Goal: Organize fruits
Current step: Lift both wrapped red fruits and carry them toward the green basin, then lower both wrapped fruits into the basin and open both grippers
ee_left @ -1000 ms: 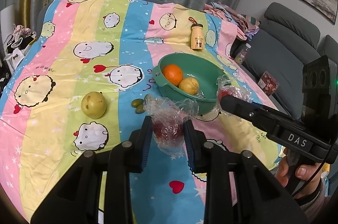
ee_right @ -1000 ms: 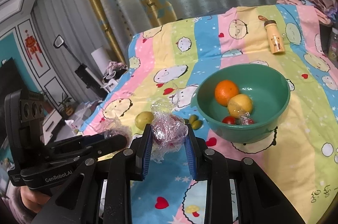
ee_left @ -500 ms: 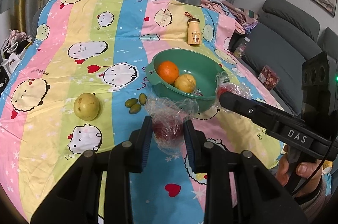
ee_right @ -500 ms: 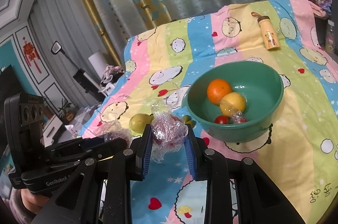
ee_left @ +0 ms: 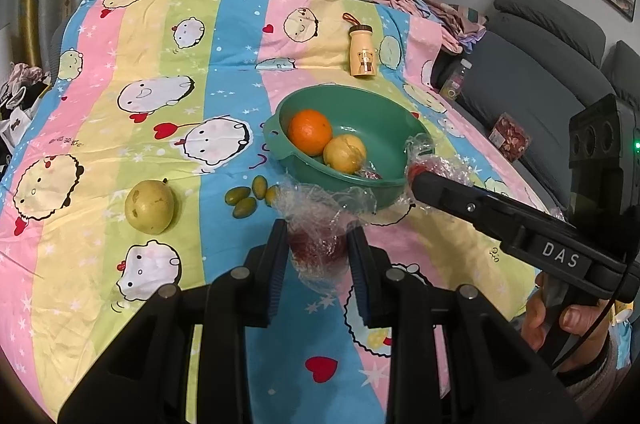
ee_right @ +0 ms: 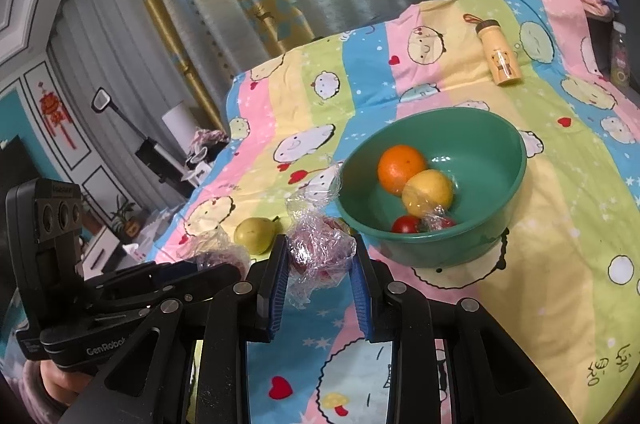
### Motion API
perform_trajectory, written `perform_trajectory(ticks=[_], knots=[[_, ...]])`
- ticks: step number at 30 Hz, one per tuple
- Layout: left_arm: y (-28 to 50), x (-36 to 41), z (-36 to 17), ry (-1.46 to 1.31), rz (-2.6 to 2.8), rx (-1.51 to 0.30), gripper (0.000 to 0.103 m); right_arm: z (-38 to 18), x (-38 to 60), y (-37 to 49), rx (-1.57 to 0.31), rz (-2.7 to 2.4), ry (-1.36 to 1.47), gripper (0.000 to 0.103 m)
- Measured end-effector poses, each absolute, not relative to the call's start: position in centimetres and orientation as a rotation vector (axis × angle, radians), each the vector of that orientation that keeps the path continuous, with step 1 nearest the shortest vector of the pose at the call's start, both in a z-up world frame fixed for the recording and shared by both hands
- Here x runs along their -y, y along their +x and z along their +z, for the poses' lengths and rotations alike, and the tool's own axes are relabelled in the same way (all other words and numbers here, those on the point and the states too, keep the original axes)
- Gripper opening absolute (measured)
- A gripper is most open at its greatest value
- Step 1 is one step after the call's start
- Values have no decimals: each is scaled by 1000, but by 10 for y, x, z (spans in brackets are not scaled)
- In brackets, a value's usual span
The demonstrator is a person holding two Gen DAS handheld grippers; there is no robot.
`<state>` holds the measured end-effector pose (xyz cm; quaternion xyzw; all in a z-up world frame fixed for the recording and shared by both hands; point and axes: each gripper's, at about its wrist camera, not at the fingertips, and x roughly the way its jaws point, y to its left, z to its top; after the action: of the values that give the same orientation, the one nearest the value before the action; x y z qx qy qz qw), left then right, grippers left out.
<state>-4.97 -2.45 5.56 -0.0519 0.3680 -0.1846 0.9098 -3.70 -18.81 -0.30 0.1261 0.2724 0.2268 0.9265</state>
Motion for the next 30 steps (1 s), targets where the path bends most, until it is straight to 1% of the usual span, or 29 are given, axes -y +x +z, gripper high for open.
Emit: perform_trajectory(ticks=[16, 30], knots=[[-30, 38, 52, -81, -402, -774, 29, -14, 209, -23, -567, 425, 301, 31], [2, 59, 56, -36, -420, -763, 29, -15, 235, -8, -540, 378, 344, 31]])
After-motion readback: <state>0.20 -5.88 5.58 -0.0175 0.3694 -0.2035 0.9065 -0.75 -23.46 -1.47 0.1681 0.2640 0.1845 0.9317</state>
